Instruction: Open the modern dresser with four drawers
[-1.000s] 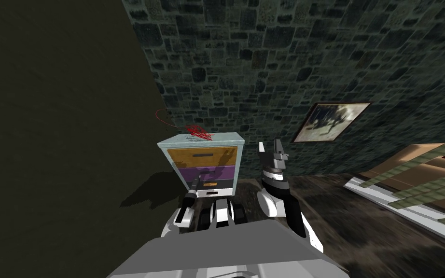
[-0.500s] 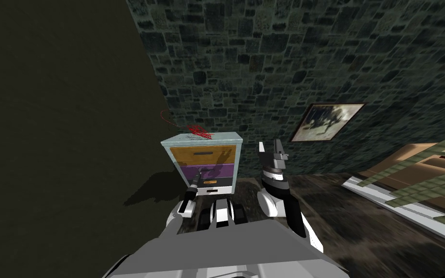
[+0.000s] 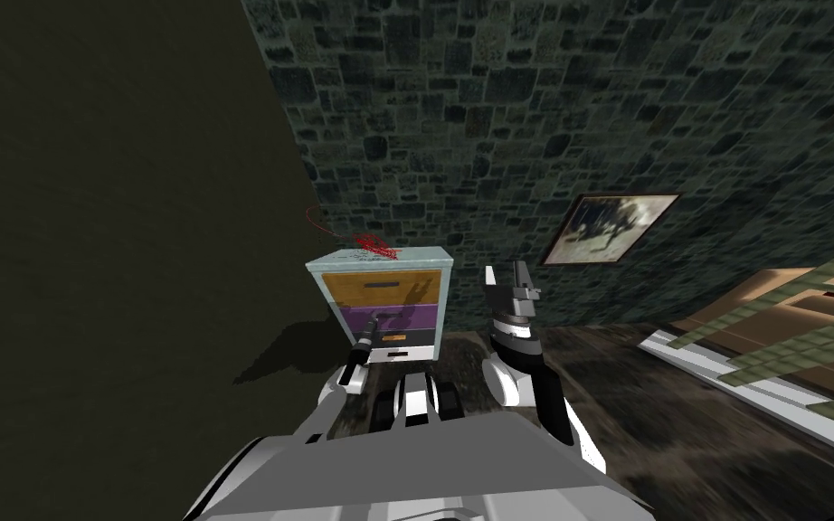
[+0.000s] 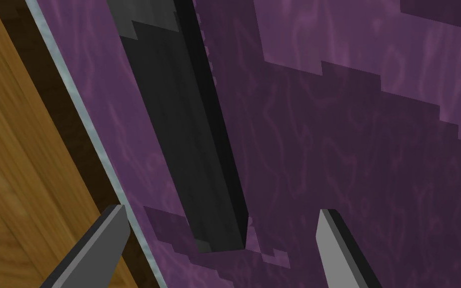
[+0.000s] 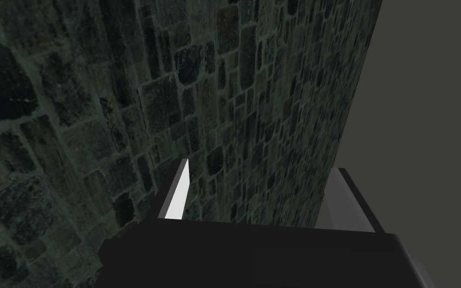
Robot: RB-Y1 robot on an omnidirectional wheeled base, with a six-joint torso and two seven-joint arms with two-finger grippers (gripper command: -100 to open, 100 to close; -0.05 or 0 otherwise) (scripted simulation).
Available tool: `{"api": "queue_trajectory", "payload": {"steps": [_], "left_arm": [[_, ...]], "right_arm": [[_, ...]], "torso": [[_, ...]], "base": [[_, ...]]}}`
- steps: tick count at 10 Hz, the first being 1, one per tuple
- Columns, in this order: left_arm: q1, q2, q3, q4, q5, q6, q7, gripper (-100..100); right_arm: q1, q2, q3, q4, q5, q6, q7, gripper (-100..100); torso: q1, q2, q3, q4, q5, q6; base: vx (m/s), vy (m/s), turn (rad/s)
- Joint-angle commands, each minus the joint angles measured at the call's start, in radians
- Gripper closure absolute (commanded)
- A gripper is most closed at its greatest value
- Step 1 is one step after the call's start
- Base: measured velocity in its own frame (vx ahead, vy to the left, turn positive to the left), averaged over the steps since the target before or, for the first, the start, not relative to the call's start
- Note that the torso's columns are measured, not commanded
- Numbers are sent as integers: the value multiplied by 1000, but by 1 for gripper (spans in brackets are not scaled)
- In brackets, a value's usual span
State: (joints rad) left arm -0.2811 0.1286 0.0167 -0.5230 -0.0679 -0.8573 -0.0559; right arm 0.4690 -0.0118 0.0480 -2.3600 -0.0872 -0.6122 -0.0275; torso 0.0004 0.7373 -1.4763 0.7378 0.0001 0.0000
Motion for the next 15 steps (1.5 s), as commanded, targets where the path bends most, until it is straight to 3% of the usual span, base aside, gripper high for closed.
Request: {"api": "queue_trajectory", "payload": {"steps": [1,4,15], "left_arm": [[47,-7,-8,-44,-8,8,-1,100],[162,-18,-23,-186,-24,19,-1,100],[383,-41,-54,-413,-57,39,-2,100]], "right_arm": [[0,0,0,0,0,0,0,0],[0,0,0,0,0,0,0,0],[0,0,0,0,0,0,0,0]], "torso": [[0,-1,-1,0,0,0],[1,-5,-2,-2,1,1],[3,-5,-2,-7,3,0]], "base": [[49,1,-20],[80,15,-9],[42,8,-9]]}}
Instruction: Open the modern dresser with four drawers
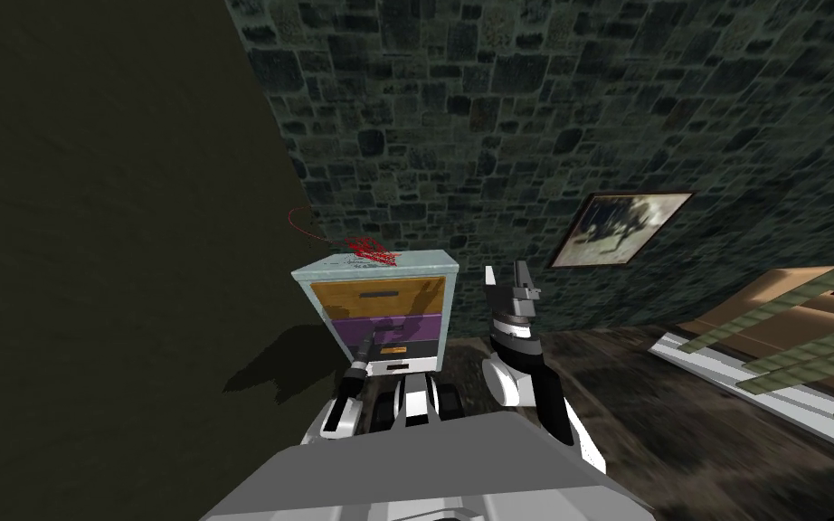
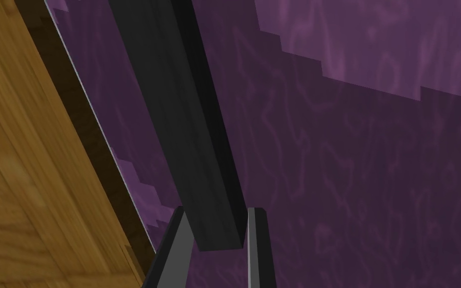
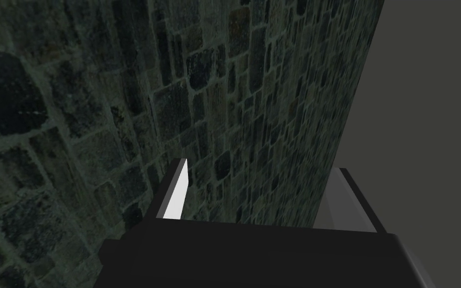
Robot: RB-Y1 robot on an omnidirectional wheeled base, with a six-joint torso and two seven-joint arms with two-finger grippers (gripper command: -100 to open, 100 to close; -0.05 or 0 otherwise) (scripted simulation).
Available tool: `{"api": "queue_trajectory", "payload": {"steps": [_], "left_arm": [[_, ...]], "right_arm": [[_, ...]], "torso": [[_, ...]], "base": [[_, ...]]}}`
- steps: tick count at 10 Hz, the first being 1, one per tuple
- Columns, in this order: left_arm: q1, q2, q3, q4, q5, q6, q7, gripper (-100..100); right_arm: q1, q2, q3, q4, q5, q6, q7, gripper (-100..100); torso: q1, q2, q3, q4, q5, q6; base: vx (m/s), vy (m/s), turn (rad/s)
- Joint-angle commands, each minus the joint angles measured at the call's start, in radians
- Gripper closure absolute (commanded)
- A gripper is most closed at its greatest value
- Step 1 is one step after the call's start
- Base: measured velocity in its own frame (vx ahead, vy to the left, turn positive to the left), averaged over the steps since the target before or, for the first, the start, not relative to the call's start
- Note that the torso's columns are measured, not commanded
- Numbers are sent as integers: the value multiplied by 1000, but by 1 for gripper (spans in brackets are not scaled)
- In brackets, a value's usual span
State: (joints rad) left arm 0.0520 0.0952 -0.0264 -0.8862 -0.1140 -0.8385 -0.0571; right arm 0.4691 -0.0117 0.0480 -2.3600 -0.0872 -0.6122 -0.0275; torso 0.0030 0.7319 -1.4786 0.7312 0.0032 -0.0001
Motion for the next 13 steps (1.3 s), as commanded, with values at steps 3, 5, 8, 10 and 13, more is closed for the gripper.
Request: {"api": "queue_trajectory", "payload": {"steps": [3,5,8,10,13], "left_arm": [[140,-14,-19,-142,-19,26,-1,100],[201,-19,-27,-205,-27,31,-1,100],[251,-22,-36,-267,-35,37,4,100],[292,-17,-61,-314,-49,42,10,100],[342,-9,-94,-371,-67,54,19,100]], "right_arm": [[0,0,0,0,0,0,0,0],[0,0,0,0,0,0,0,0],[0,0,0,0,0,0,0,0],[0,0,0,0,0,0,0,0],[0,0,0,0,0,0,0,0]], "torso": [[-2,1,0,3,-1,1],[-2,3,1,4,-2,0],[-1,4,2,4,-2,-1],[-1,8,4,6,-3,-1],[-2,8,4,8,-4,-1]], "base": [[57,16,-12],[52,4,-14],[46,6,-8],[-29,2,109],[-53,6,113]]}}
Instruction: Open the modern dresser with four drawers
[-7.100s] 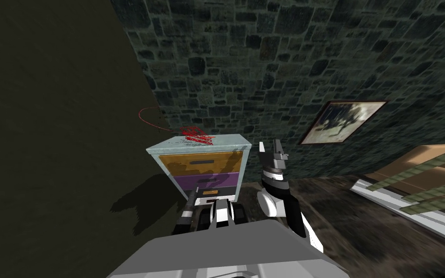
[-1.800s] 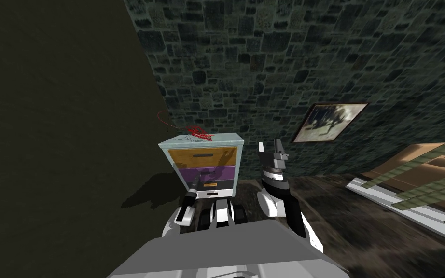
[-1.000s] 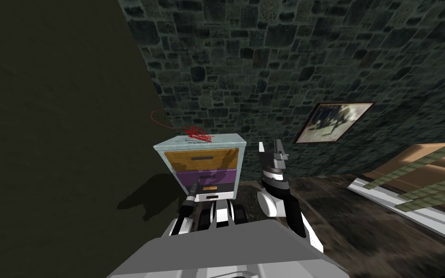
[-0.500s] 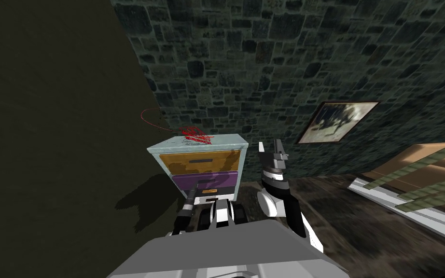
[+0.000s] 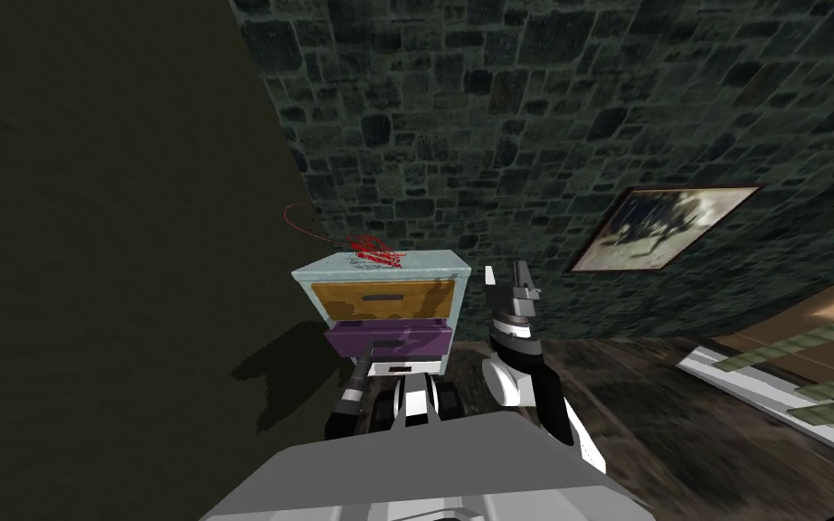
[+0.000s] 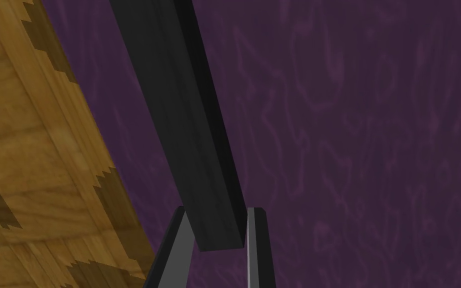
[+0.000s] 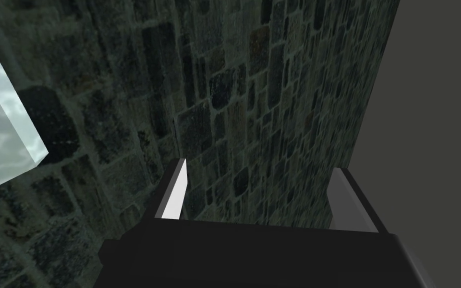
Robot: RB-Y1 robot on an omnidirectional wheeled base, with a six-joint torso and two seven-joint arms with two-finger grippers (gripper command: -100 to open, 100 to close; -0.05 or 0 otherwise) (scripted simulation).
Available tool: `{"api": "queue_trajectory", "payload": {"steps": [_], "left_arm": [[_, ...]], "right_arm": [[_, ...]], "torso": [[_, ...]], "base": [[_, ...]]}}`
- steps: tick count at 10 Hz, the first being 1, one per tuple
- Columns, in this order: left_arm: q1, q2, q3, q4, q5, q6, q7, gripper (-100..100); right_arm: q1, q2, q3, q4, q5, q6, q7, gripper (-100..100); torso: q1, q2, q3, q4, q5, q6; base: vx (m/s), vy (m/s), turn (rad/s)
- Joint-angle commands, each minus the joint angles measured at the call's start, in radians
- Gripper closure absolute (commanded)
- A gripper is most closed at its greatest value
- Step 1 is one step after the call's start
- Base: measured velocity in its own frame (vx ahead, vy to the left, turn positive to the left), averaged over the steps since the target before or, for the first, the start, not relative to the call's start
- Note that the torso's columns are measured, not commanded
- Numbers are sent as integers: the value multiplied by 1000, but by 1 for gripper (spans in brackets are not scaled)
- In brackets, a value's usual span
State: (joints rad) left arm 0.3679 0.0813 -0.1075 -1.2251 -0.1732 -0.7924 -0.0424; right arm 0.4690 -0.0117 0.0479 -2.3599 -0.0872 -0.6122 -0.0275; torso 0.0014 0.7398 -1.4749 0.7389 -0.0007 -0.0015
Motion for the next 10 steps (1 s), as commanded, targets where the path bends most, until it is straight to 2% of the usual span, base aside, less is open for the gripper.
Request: {"api": "queue_trajectory", "payload": {"steps": [1,2,3,4,6,7,10], "left_arm": [[38,6,-21,-47,-12,10,7,100],[63,10,-38,-76,-22,16,11,100],[51,7,-32,-54,-18,14,8,100],[75,12,-40,-73,-23,5,12,100],[91,16,-44,-86,-26,-3,14,100],[102,20,-47,-114,-27,20,21,-100],[152,38,-54,-211,-33,74,43,-100]], "right_arm": [[0,0,0,0,0,0,0,0],[0,0,0,0,0,0,0,0],[0,0,0,0,0,0,0,0],[0,0,0,0,0,0,0,0],[0,0,0,0,0,0,0,0],[0,0,0,0,0,0,0,0],[0,0,0,0,0,0,0,0]], "torso": [[0,-1,-1,0,0,0],[-1,-1,-2,1,-1,0],[-1,0,-1,1,-1,-1],[-1,-1,-1,1,-1,1],[0,6,3,1,0,0],[1,4,2,2,0,0],[-2,-12,-7,-4,1,2]], "base": [[-31,9,70],[-36,14,153],[-19,2,29],[-119,12,22],[-178,27,26],[-85,13,-9],[30,-15,-11]]}}
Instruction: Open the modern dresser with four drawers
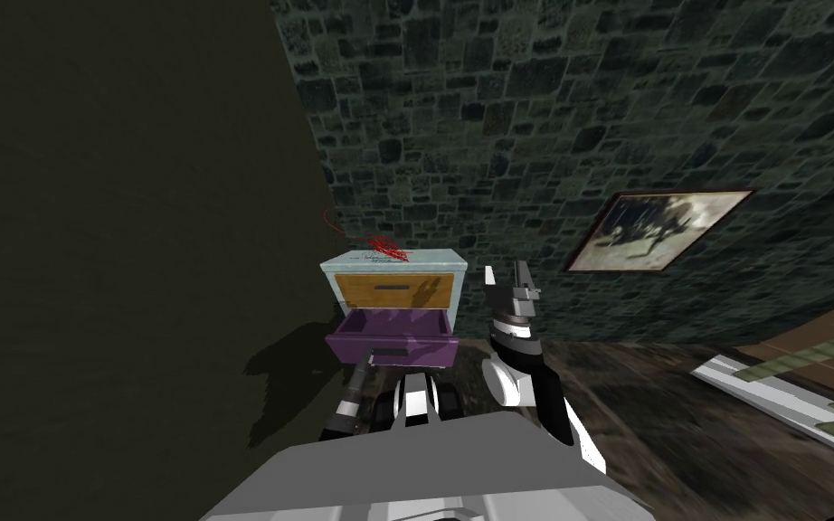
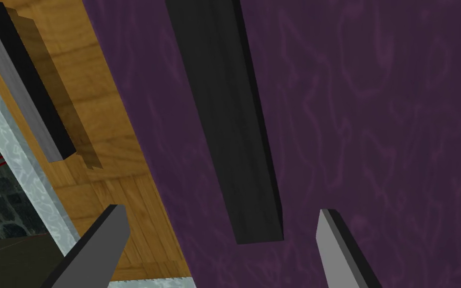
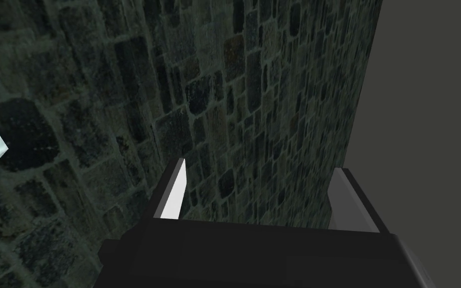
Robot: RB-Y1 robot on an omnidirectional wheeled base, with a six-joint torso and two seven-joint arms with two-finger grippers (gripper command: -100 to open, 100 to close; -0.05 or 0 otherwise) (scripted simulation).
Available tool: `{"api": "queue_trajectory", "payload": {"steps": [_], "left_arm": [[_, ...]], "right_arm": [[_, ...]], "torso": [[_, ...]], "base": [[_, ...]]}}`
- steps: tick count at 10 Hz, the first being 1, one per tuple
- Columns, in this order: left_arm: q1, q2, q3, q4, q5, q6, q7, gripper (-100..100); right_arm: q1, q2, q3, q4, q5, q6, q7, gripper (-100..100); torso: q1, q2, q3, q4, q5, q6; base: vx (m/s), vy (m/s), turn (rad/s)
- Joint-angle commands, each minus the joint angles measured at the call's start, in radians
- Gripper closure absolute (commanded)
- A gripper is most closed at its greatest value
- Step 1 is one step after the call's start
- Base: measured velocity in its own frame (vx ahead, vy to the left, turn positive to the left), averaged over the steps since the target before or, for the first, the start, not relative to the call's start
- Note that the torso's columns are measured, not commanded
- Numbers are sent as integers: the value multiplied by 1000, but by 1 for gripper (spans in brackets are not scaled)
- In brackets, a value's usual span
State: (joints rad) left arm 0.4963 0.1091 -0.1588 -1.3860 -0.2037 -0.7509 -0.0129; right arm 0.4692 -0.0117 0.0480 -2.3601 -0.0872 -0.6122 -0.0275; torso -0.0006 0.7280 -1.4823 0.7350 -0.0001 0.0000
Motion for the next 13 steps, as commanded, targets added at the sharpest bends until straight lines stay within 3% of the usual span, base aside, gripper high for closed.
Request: {"api": "queue_trajectory", "payload": {"steps": [1,8,9,10,13], "left_arm": [[40,16,-5,-83,-4,51,21,-100],[123,47,-16,-272,-14,141,57,-100],[122,46,-18,-248,-15,149,54,-100],[123,47,-19,-249,-15,154,56,0],[126,48,-18,-243,-15,159,56,0]], "right_arm": [[0,0,0,0,0,0,0,0],[0,0,0,0,0,0,0,0],[0,0,0,0,0,0,0,0],[0,0,0,0,0,0,0,0],[0,0,0,0,0,0,0,0]], "torso": [[0,5,3,1,0,0],[-2,15,8,8,-3,0],[-3,17,8,11,-5,-1],[-2,17,9,9,-3,-1],[0,12,7,5,-1,0]], "base": [[28,-20,-9],[6,-10,-9],[9,-3,-5],[5,0,1],[0,0,0]]}}
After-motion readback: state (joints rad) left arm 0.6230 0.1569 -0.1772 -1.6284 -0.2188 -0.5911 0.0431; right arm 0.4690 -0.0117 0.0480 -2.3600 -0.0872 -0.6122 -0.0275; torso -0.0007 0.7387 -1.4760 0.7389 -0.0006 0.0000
